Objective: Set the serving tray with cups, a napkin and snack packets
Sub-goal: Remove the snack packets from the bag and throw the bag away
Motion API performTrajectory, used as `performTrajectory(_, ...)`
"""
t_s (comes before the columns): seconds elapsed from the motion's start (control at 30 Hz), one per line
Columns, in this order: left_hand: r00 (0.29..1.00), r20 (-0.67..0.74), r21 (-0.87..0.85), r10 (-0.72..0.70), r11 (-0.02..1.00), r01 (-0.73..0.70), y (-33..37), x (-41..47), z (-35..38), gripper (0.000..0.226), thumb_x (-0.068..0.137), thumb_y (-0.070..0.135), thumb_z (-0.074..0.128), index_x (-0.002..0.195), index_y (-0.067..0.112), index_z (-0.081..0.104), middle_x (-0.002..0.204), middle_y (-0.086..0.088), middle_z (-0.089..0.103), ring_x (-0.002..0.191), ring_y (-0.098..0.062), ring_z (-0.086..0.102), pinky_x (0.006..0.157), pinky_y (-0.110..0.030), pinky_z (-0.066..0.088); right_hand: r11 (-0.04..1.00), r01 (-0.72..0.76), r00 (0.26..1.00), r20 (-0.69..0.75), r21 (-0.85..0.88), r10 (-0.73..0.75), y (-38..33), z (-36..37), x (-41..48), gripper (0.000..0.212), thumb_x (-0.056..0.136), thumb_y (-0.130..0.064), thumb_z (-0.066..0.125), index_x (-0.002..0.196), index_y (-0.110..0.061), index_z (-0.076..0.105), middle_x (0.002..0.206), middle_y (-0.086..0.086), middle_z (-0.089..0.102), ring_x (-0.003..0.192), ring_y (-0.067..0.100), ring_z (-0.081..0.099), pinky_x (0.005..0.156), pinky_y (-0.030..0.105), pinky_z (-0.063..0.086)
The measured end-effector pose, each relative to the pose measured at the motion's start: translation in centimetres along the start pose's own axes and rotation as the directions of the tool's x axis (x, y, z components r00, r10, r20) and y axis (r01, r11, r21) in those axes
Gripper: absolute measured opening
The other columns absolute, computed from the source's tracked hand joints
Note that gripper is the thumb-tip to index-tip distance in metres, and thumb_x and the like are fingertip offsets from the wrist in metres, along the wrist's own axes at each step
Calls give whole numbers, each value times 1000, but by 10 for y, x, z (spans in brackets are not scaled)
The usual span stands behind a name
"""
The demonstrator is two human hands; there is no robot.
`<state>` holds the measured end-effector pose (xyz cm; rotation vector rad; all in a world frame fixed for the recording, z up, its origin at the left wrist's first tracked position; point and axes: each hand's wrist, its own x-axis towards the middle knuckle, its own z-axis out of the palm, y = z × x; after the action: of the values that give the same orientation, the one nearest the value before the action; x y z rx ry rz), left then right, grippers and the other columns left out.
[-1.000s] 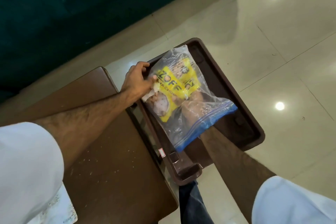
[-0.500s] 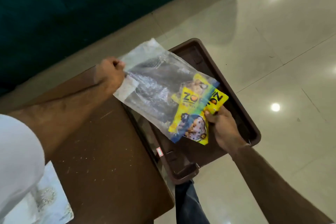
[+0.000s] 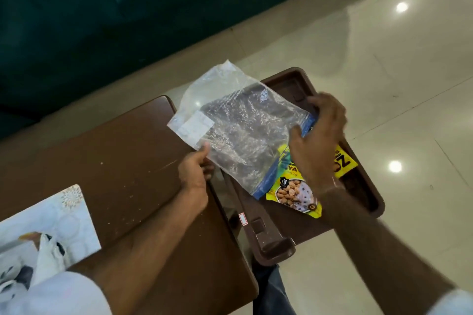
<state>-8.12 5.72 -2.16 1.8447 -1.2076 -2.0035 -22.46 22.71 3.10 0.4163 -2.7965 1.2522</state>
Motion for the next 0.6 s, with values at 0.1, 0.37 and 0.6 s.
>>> performTrajectory(0.1,1000,15,102,22,995,-24,-9,-5,8,15,77,21,82,86,15,70,66,9,68,53,-5,57,49,-22,42,960,28,881,461,-279,108,-8,42,66,54,88,-29,60,135,-10,43,137,15,48,129,35,38,106,49,31)
performTrajectory(0.37,998,-29,48,51,998,-49,9,4,13,4,87,16,77,88,13,74,78,7,77,66,-4,68,54,-19,52,969,-1,743,648,-246,166,8,79,123,52,87,-27,66,127,-7,38,108,18,62,101,36,61,84,35,45)
performTrajectory(0.6,978,-204,-164,48,983,-82,57,3,3,32,87,12,76,112,12,57,91,-2,69,72,-12,65,57,-22,55,998,55,828,560,-17,-36,-30,56,115,27,92,-19,57,113,-18,41,71,9,63,51,21,52,51,25,40)
